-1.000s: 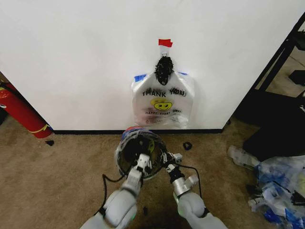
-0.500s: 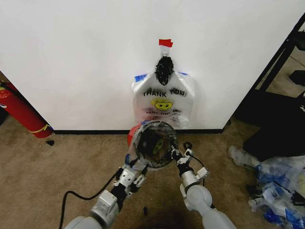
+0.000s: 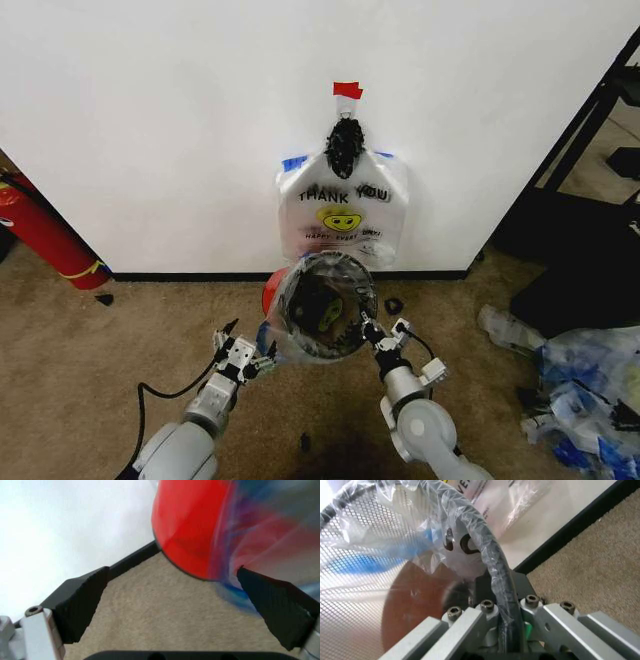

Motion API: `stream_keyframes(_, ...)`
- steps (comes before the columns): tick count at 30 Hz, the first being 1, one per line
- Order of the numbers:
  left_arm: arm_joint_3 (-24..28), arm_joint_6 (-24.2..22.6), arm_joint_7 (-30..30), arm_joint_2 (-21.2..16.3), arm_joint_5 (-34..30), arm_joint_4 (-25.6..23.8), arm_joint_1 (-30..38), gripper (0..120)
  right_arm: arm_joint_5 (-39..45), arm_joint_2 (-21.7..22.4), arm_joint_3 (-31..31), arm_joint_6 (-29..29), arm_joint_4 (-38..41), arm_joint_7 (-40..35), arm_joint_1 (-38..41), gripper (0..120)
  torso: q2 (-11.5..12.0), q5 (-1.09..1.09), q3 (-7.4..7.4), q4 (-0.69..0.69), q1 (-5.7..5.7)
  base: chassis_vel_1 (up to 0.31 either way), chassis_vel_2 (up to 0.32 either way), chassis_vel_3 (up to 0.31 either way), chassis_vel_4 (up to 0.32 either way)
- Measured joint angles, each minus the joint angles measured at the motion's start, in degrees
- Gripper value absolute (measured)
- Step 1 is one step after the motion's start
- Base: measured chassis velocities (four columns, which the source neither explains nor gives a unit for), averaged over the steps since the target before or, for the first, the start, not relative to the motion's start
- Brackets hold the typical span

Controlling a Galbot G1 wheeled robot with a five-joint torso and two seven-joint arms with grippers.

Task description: Pick up the garbage bag from the wall and place it over the trash bin.

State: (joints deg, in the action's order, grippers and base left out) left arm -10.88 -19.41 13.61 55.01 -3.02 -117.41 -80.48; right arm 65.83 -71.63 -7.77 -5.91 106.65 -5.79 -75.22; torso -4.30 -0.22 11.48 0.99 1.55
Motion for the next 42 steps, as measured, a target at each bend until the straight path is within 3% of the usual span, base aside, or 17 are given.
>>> stream_keyframes(12, 0.2, 3.7, -1.5, 0.1, 0.5, 5.2, 3.8, 100, -2.2, 1.1, 0.5, 2.6, 4.6, -4.4, -1.8, 0, 0.0, 0.0, 0.0, 0.01, 0.0, 0.0, 0.0, 0.0, 0.0)
stream_keyframes(24, 1.4, 4.8, -6.1, 0.0, 1.6, 1.2, -0.2, 100, -4.5, -3.6, 0.7, 2.4, -2.3, -6.0, 2.6, 0, 0.0, 0.0, 0.0, 0.0, 0.0, 0.0, 0.0, 0.0, 0.0)
stream_keyframes(32, 0.0, 5.2, -9.7, -0.4, 3.6, -2.2, -4.2, 100, -5.2, -4.9, 1.0, 3.8, -2.6, -10.0, 3.8, 0, 0.0, 0.0, 0.0, 0.0, 0.0, 0.0, 0.0, 0.0, 0.0)
stream_keyframes(36, -1.3, 4.8, -10.3, -0.4, 4.7, -5.7, -8.5, 100, -5.8, -3.3, 1.0, 7.5, 1.4, -17.1, 3.7, 0, 0.0, 0.0, 0.0, 0.0, 0.0, 0.0, 0.0, 0.0, 0.0)
stream_keyframes(42, -2.5, 3.4, -11.1, 0.3, 6.9, -3.8, -9.9, 100, -4.7, -1.6, 0.8, 13.6, 7.6, -27.7, 3.8, 0, 0.0, 0.0, 0.0, 0.01, 0.0, 0.0, 0.0, 0.0, 0.0)
